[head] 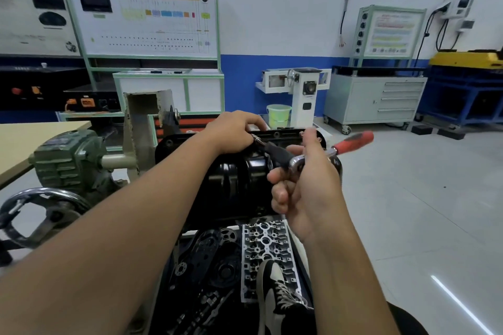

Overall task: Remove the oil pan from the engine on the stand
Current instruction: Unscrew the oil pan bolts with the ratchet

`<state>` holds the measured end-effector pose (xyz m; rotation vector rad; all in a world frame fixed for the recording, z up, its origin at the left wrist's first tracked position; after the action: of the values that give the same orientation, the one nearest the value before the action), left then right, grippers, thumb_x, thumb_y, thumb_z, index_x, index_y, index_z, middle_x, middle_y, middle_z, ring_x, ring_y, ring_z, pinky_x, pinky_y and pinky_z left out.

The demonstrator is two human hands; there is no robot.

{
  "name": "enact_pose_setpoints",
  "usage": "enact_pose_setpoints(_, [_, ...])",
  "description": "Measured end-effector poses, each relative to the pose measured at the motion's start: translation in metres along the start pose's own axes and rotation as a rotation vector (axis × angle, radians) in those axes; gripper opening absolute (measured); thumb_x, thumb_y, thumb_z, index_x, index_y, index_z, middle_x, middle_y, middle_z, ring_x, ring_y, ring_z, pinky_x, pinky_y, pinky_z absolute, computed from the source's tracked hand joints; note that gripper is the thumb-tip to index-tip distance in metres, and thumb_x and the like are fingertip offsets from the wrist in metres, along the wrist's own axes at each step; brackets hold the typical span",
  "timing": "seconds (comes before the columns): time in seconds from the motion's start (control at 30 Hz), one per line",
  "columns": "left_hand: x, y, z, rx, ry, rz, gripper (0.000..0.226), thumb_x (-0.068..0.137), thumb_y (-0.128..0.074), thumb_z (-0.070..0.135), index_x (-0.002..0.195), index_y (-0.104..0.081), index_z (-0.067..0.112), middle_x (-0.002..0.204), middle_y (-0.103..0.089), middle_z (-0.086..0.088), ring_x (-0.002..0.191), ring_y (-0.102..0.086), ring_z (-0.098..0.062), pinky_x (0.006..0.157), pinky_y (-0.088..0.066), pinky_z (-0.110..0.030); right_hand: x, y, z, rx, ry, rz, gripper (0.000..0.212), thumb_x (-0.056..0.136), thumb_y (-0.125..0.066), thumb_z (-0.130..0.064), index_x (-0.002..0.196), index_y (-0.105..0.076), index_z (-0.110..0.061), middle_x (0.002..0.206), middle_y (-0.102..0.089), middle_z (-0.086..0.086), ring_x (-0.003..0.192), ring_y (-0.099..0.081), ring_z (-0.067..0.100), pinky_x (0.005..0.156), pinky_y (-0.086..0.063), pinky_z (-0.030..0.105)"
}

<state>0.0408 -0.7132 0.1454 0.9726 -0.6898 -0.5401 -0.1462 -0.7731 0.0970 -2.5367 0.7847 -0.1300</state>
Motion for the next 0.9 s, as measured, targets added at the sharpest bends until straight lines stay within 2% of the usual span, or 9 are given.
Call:
enact_pose_setpoints(0.07, [0.000,-0.001,0.000,0.029,-0.001,0.013,0.037,0.087,-0.056,0.012,0.099,-0.072,0.043,0.108,-0.070,0.009,0.108,-0.062,-0.020,0.098,-0.053,-0.045,-0.004,0.000,0.002,-0.013,0.096,0.038,0.035,0.101,-0.059,-0.051,0.108,-0.056,-0.017,0.060,-0.065,0.011,0.034,-0.049,0.018,0.037,-0.038,0.024])
enact_pose_setpoints(0.17, [0.001,-0.001,0.000,0.081,0.001,0.033,0.031,0.089,-0.057,0.016,0.094,-0.076,0.040,0.102,-0.070,0.012,0.106,-0.062,-0.019,0.097,-0.054,-0.045,-0.009,0.006,-0.004,-0.331,0.458,0.151,0.018,0.101,-0.061,-0.037,0.112,-0.050,-0.028,0.076,-0.071,0.006,0.050,-0.067,0.022,0.045,-0.053,0.031])
enact_pose_setpoints(0.23, [0.002,0.000,-0.001,0.097,-0.004,0.038,0.030,0.088,-0.057,0.016,0.082,-0.072,0.042,0.092,-0.067,0.014,0.103,-0.063,-0.021,0.093,-0.054,-0.045,-0.011,0.005,-0.009,-0.682,0.695,0.186,0.015,0.101,-0.061,-0.035,0.115,-0.056,-0.031,0.105,-0.066,0.002,0.082,-0.068,0.017,0.081,-0.055,0.017])
enact_pose_setpoints(0.3, [0.002,0.000,0.000,0.103,-0.017,0.009,0.024,0.087,-0.060,0.022,0.075,-0.069,0.040,0.086,-0.067,0.012,0.097,-0.065,-0.023,0.088,-0.056,-0.041,-0.012,0.001,-0.011,-0.887,0.833,0.191,0.013,0.100,-0.064,-0.033,0.111,-0.066,-0.027,0.120,-0.059,0.000,0.093,-0.055,0.005,0.086,-0.034,-0.001])
enact_pose_setpoints(0.4, [-0.001,-0.002,0.003,0.121,-0.036,-0.043,0.021,0.082,-0.059,0.037,0.097,-0.073,0.035,0.098,-0.070,0.006,0.097,-0.064,-0.021,0.088,-0.055,-0.040,-0.010,0.000,-0.006,-0.813,0.767,0.217,0.018,0.099,-0.064,-0.040,0.107,-0.068,-0.025,0.090,-0.068,-0.012,0.079,-0.064,0.000,0.074,-0.049,0.013])
enact_pose_setpoints(0.5, [-0.002,0.001,0.003,0.113,-0.010,0.015,0.034,0.084,-0.053,0.011,0.084,-0.070,0.040,0.092,-0.067,0.011,0.102,-0.060,-0.024,0.092,-0.054,-0.046,-0.002,0.011,-0.004,-0.340,0.478,0.248,0.028,0.103,-0.057,-0.048,0.102,-0.065,-0.021,0.078,-0.076,-0.005,0.056,-0.073,0.021,0.049,-0.059,0.035])
enact_pose_setpoints(0.63, [-0.003,0.002,0.003,0.099,-0.001,0.018,0.045,0.083,-0.050,0.002,0.085,-0.069,0.043,0.091,-0.066,0.014,0.103,-0.061,-0.022,0.094,-0.055,-0.047,0.005,0.022,-0.003,0.076,0.182,0.204,0.030,0.105,-0.058,-0.033,0.105,-0.062,-0.003,0.077,-0.073,0.023,0.051,-0.070,0.030,0.042,-0.055,0.031])
enact_pose_setpoints(0.73, [0.000,0.001,-0.002,0.018,0.017,0.032,0.050,0.082,-0.049,-0.003,0.096,-0.065,0.042,0.101,-0.066,0.014,0.108,-0.061,-0.020,0.098,-0.053,-0.046,0.003,0.028,-0.002,0.067,0.229,0.223,0.020,0.100,-0.057,-0.016,0.102,-0.063,0.004,0.076,-0.071,0.029,0.047,-0.067,0.029,0.042,-0.054,0.030])
enact_pose_setpoints(0.9, [0.007,-0.001,-0.012,-0.056,0.054,0.006,0.052,0.082,-0.045,-0.007,0.091,-0.058,0.043,0.098,-0.060,0.019,0.101,-0.060,-0.015,0.085,-0.054,-0.036,-0.002,0.036,-0.006,0.154,0.304,0.293,0.018,0.099,-0.057,-0.016,0.087,-0.062,-0.004,0.071,-0.070,0.025,0.044,-0.064,0.027,0.039,-0.051,0.029])
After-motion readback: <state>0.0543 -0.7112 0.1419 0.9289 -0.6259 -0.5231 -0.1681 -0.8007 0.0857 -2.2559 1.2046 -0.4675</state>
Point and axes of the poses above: each hand's wrist, its own x-axis towards the middle knuckle, its own y-axis out of the back of the hand, z = x × y, the point moved 4 cm from there along x, towards the middle knuckle
